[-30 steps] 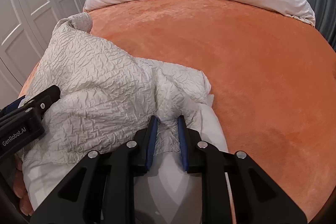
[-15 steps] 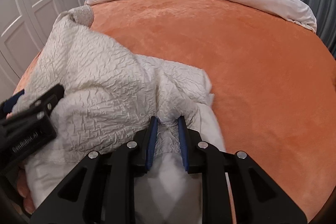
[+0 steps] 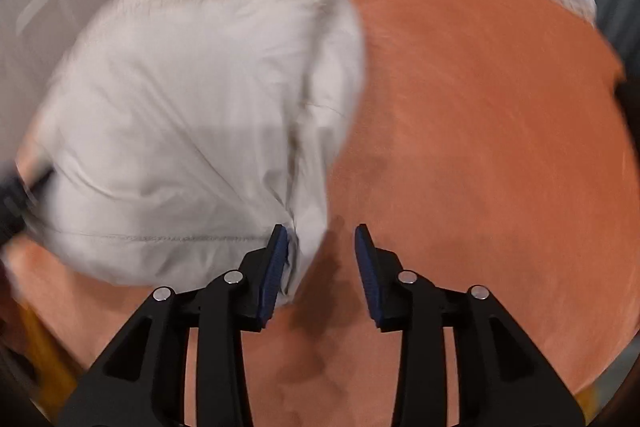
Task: Fold large clothes
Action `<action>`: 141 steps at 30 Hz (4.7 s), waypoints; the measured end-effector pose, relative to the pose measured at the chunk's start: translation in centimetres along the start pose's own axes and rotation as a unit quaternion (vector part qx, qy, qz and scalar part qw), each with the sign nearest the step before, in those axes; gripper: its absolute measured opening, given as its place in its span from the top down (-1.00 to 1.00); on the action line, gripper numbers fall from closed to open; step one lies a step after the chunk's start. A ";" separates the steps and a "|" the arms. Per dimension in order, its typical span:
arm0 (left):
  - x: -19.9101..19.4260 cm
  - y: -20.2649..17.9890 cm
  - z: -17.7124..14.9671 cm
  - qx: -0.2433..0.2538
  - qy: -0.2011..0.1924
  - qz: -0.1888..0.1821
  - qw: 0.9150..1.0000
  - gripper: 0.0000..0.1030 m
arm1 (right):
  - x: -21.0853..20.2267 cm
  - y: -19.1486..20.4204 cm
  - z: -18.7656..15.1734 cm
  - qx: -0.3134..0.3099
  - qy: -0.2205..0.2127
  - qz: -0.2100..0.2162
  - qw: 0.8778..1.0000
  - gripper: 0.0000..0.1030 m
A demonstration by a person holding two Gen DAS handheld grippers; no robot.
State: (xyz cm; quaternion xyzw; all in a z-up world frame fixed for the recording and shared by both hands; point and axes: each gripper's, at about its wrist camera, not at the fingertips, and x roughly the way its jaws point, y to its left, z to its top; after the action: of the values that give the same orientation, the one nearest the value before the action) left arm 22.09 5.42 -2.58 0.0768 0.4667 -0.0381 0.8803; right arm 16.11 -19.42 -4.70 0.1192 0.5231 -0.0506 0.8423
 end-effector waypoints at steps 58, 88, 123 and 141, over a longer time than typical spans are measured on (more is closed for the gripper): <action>-1.2 -5.6 -13.8 0.003 0.012 0.009 1.000 -0.90 | -1.4 4.2 -14.6 -0.035 -0.054 -0.068 0.996 -0.45; -0.4 -4.9 -13.5 -0.018 -0.014 -0.002 1.000 -0.90 | -0.1 3.2 -14.9 -0.062 -0.098 -0.072 0.991 -0.77; 0.2 -5.8 -12.7 -0.006 -0.024 0.003 1.000 -0.90 | 0.6 2.9 -13.4 -0.044 -0.089 -0.064 0.993 -0.88; 0.2 -5.8 -12.7 -0.006 -0.024 0.003 1.000 -0.90 | 0.6 2.9 -13.3 -0.046 -0.088 -0.064 0.993 -0.88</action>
State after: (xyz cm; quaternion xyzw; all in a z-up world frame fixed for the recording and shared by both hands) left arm 11.08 1.88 -10.32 0.0720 0.4455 -0.0340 0.8917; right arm 5.41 -13.18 -10.48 0.0414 0.4554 -0.0908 0.8847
